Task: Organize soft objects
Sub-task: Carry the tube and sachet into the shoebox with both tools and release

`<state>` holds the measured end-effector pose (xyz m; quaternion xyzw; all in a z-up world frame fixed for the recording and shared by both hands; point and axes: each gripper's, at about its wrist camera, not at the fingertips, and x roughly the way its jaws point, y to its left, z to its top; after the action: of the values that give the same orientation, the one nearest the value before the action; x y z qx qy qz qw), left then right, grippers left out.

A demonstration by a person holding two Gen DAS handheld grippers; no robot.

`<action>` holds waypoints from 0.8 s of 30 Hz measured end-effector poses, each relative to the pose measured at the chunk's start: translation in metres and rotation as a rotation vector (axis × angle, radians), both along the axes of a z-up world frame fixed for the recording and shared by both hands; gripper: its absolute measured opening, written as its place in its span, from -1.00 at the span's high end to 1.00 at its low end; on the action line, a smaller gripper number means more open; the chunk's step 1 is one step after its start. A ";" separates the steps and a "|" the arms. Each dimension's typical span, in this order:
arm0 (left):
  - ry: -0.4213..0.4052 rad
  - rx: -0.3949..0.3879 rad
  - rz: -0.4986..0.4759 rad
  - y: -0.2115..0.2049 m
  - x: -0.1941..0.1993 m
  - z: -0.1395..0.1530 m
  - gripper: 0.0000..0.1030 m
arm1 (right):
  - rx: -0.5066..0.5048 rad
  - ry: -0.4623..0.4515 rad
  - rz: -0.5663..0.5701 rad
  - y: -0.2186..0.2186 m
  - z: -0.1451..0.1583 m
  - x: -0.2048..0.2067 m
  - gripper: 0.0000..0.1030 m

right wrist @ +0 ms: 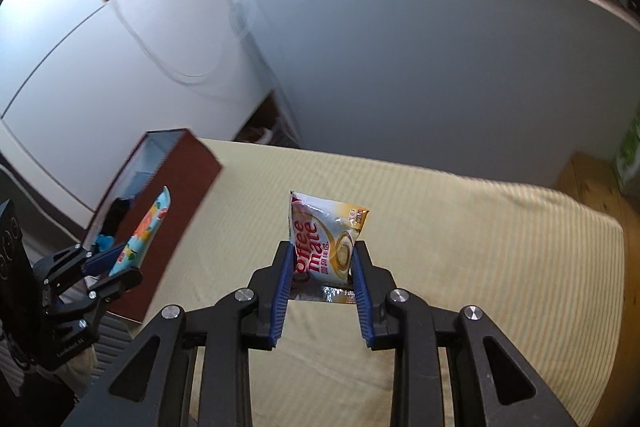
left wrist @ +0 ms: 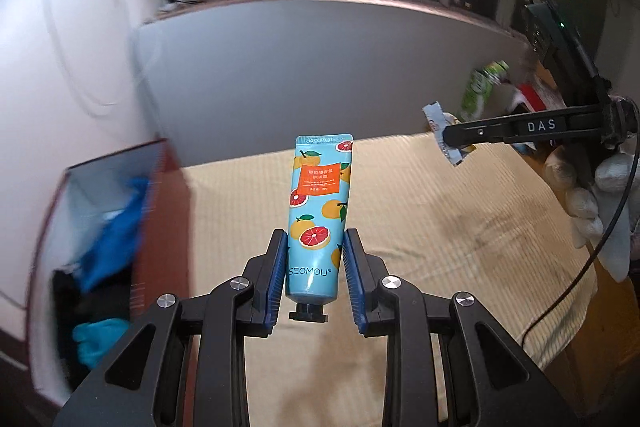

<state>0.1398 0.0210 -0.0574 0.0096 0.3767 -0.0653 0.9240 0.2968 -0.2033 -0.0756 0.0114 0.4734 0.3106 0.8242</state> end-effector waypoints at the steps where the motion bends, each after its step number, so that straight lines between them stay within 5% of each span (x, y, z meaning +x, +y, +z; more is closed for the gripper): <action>1: -0.007 0.003 0.018 0.009 -0.004 0.003 0.49 | 0.003 -0.007 0.015 0.009 0.004 -0.001 0.49; 14: -0.014 0.026 0.201 0.110 -0.033 0.010 0.49 | 0.022 -0.041 0.186 0.143 0.043 -0.005 0.49; 24: 0.007 0.023 0.279 0.151 -0.036 -0.001 0.49 | 0.014 -0.015 0.271 0.248 0.036 0.008 0.49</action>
<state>0.1041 0.1718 -0.0581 -0.0324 0.3781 0.0681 0.9227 0.3049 0.0447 -0.0397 -0.0493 0.4621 0.4223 0.7783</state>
